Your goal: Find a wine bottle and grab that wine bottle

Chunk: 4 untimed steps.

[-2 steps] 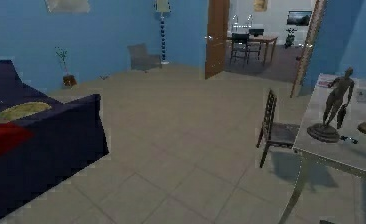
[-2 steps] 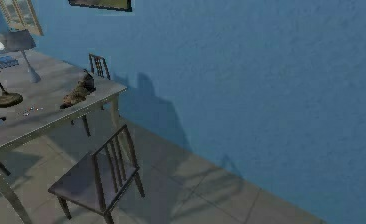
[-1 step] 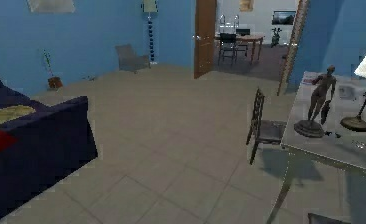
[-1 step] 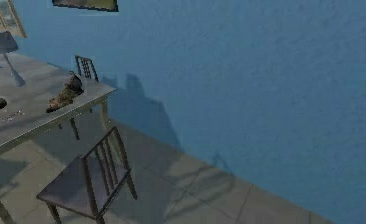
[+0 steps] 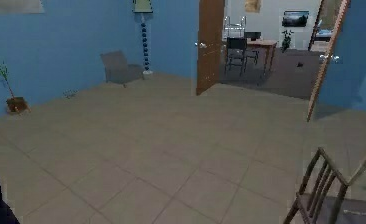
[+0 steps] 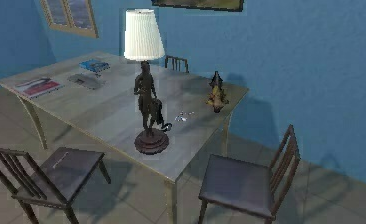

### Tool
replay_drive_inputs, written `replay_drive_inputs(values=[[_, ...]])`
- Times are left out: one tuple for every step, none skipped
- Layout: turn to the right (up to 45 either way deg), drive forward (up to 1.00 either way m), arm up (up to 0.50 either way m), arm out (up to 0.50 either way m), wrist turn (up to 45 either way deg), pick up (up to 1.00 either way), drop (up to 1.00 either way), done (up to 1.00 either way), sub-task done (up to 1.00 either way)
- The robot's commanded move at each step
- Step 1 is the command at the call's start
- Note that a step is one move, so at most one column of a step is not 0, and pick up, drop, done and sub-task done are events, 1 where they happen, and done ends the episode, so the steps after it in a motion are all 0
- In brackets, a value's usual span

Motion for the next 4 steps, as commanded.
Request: replay_drive_inputs(values=[[3.0,0.0,0.0,0.0,0.0,0.0,0.0,0.0,0.0],[0.0,0.75,0.0,0.0,0.0,0.0,0.0,0.0,0.0],[24.0,0.0,0.0,0.0,0.0,0.0,0.0,0.0,0.0],[0.0,1.0,0.0,0.0,0.0,0.0,0.0,0.0,0.0]])
